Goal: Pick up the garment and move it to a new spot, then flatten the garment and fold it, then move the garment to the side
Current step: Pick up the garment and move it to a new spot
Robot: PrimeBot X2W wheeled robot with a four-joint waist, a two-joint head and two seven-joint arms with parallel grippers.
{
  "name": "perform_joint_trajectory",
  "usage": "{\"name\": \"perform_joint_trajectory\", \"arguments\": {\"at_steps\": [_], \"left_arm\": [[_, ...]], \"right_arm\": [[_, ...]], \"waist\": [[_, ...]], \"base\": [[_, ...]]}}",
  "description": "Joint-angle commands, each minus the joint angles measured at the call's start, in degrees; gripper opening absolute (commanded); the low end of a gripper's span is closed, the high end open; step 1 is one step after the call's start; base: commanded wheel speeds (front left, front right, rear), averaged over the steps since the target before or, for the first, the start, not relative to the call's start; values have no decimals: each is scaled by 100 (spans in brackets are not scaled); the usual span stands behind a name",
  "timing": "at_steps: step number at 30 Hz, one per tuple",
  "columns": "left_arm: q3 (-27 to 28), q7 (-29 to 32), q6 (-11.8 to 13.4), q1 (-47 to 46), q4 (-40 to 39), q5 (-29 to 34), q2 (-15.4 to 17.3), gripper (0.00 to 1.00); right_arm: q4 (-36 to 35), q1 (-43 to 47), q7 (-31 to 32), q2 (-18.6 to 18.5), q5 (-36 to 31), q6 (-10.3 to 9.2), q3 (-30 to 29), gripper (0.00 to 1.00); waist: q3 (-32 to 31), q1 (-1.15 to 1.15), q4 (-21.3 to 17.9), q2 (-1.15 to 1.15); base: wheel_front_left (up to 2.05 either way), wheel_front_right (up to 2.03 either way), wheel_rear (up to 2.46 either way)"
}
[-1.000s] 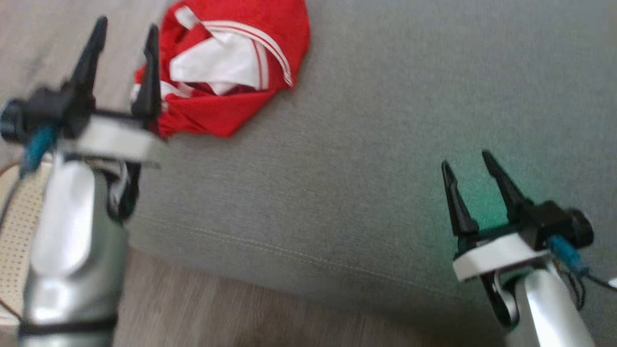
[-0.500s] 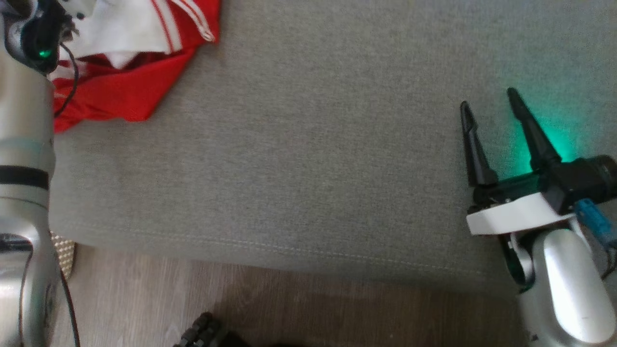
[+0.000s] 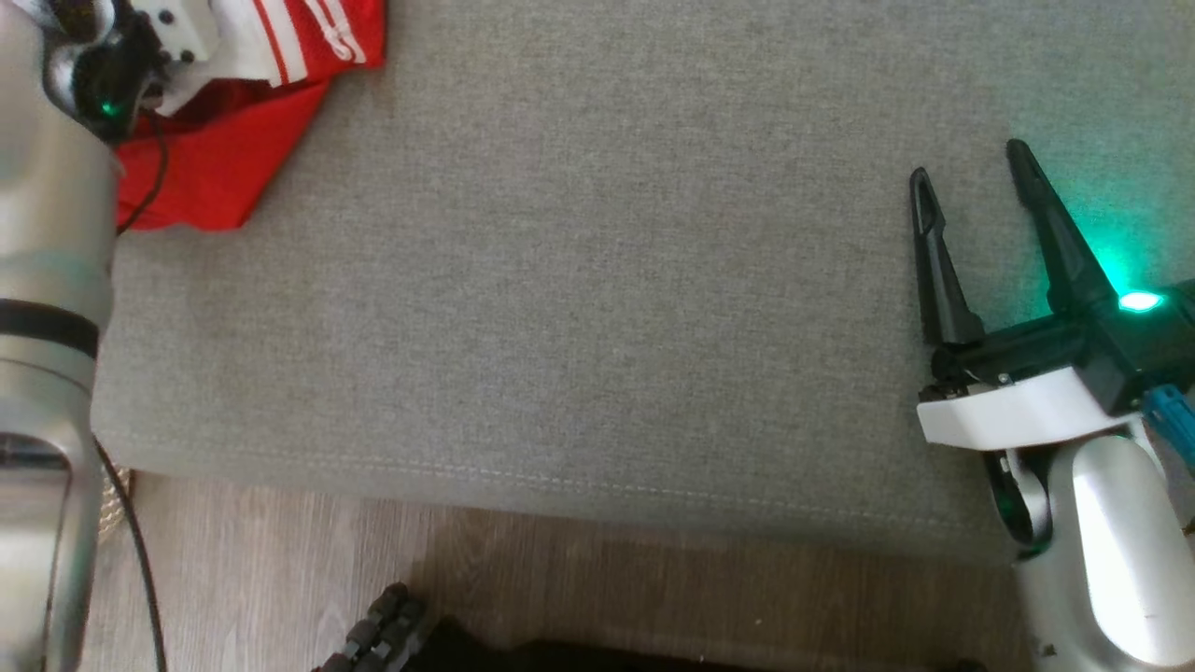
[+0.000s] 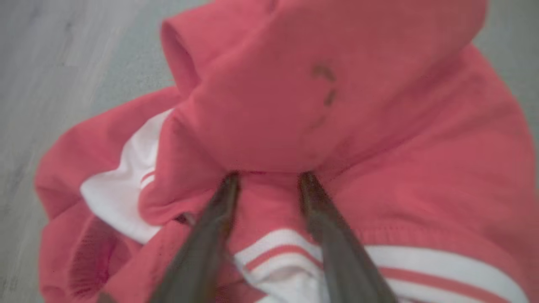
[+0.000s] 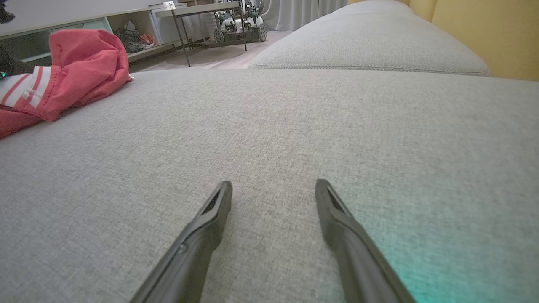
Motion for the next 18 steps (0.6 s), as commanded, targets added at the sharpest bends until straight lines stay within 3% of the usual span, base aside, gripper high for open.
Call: {"name": "perform_joint_trajectory", "arguments": {"at_steps": [1,8,13,18], "left_arm": [[-12,-234,8,9,-66,3,394,0],[-271,-1618,8,-8,-245,-86,552,0],[-525,-2268,8,7,-476,-224,560,0],[-928,-2487,8,18,-1041,-542,505,0]], "right_arm": [[36,-25,-2,-21,38,-1,133,100],[158,9,-2,-2,123,-1,188,100],[272,105,-2,53,227,-1,257,100],[350,214,-2,98,331,-1,333,100]], "waist": [[-59,0,23,0],[-504,0,56,0],[-960,0,41,0],[-1402,0,-34,0]], "base": [[0,0,0],[0,0,0],[0,0,0],[0,0,0]]}}
